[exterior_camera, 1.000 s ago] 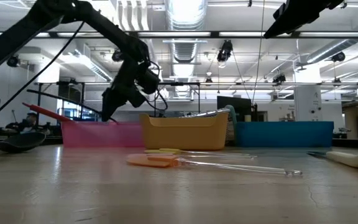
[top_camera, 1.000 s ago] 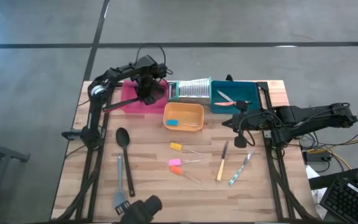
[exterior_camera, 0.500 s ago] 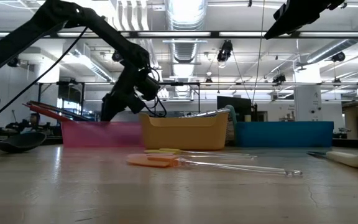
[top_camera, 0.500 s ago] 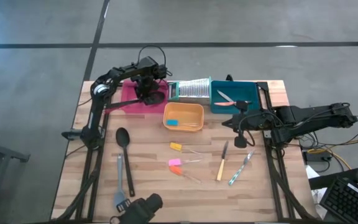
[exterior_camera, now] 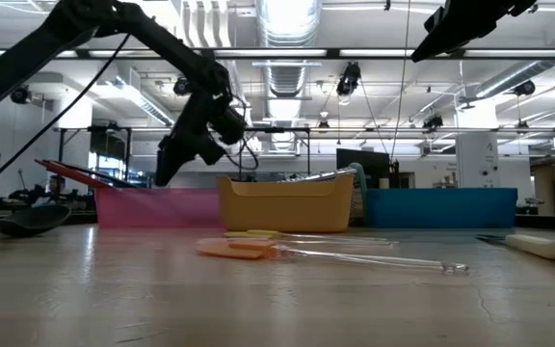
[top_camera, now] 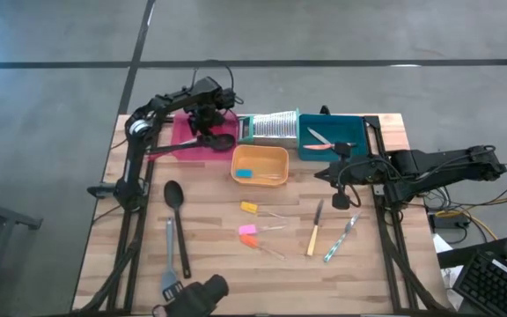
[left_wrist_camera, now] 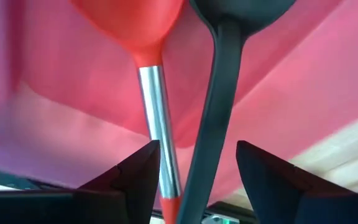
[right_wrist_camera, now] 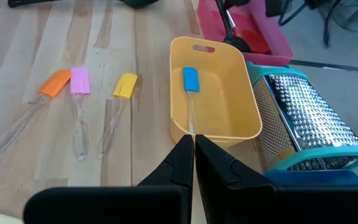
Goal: Pick & Place Kitchen Items
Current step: Put the yellow spatula into the yellow bin
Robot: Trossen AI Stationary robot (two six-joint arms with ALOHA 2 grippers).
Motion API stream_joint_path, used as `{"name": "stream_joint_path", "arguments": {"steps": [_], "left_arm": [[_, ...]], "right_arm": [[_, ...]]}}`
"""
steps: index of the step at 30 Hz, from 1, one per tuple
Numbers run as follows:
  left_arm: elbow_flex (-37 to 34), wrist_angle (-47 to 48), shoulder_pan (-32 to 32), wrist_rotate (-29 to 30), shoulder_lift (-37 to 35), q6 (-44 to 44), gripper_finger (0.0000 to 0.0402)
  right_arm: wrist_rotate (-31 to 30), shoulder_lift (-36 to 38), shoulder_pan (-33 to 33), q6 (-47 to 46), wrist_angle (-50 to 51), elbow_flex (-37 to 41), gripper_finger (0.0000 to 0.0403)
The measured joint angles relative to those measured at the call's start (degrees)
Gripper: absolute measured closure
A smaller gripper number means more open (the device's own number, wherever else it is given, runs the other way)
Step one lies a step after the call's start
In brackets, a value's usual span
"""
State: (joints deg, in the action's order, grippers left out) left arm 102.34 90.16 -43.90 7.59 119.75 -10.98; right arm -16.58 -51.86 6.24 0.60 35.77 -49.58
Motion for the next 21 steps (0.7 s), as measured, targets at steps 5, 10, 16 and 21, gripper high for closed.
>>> {"name": "stream_joint_path", "arguments": {"steps": [5,10,16,21], "left_arm": [[1.56,-0.24,0.0,0.38,-3.55,-0.35,0.0187],[1.59,-0.13,0.47,-0.54,-8.97,1.92,0.0186],[1.49,-0.14,3.2,-0.83,-16.27,6.8,0.0186],[1.45,-0.37,7.83,-0.74,-21.92,10.7,0.0186]], "right_arm": [[-0.02,0.02,0.0,-0.43,-0.01,0.0,0.0394],[-0.04,0.02,0.0,-0.35,-0.02,0.0,0.0394],[-0.03,0.01,0.0,-0.2,0.0,0.0,0.0394],[-0.04,0.02,0.0,-0.2,-0.02,0.0,0.0394]]}}
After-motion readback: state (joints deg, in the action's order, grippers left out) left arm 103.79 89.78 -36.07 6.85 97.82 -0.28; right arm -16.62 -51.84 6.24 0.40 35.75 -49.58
